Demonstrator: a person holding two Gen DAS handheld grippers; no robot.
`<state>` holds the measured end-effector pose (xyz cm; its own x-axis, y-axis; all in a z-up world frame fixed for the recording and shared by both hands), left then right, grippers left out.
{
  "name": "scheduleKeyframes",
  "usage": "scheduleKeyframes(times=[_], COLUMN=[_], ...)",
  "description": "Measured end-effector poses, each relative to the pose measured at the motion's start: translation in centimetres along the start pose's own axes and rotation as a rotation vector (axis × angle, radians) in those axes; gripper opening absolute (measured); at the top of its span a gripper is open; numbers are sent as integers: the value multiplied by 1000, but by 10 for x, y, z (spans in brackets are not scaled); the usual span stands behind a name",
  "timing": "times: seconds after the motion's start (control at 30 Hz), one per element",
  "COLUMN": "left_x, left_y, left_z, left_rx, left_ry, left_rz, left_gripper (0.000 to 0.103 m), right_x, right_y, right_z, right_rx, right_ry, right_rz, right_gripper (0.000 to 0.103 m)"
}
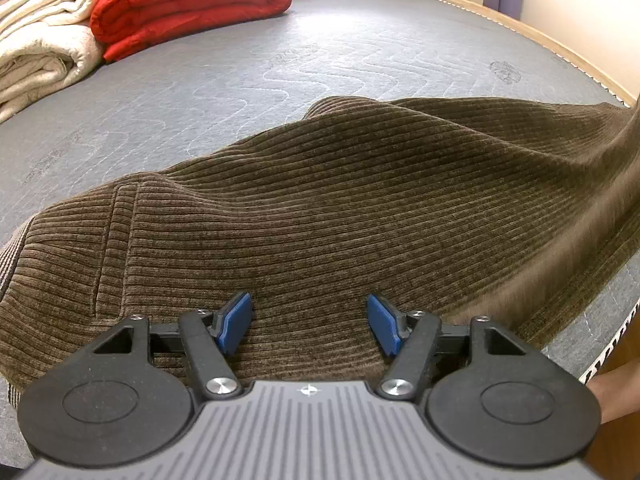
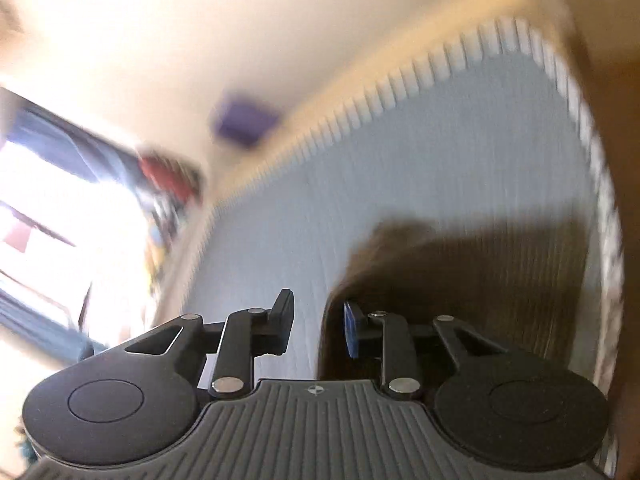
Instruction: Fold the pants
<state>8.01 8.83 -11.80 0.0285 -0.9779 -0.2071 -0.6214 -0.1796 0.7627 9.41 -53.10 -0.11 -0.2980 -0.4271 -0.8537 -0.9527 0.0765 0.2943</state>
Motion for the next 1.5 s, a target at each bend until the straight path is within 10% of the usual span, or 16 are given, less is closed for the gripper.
scheduleKeyframes(times=[0.07,0.4,0.67,0.83,0.93,1.0,1.13,1.3,1.5], left_x=[0,0,2,3,3,2,-4,-14,-16], left_y=[0,-1,-1,-1,0,2,7,13,18], left_z=[-1,-2,0,0,-1,-1,-4,-8,-7], left_rx=[-3,-11,-6,-8,-5,-2,10,15,5], left_ry=[3,8,7,16,19,27,64,113,116], left_rz=[1,-1,-3,-5,-5,-7,-6,22,17], left_gripper=[70,71,72,73,73,73,72,72,72], right_x=[-2,53,-39,-51,-47,-41,-38,23,118], right_y=[15,-23,-73,-109,-113,-115,-90,-16,4], right_z=[-17,24,98,149,157,146,99,6,-7], right_rx=[50,-254,-508,-617,-636,-607,-432,-174,-256], right_ry=[70,20,664,1047,1149,1173,1042,530,74], right_rz=[40,259,168,269,342,380,391,475,500], right_gripper=[29,34,50,50,43,20,7,6,14])
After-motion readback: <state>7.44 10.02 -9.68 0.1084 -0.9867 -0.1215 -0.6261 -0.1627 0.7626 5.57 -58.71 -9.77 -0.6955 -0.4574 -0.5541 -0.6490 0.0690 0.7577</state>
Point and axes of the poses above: each gripper's, at about its wrist camera, not at the fingertips, and y roughly against the way its jaws point, x to its right, z to its underside, the point moved 8 cm from there along -y, roughly the way its jaws point, and after that the axes turned 10 degrees about -z, right-handed, at the moved point
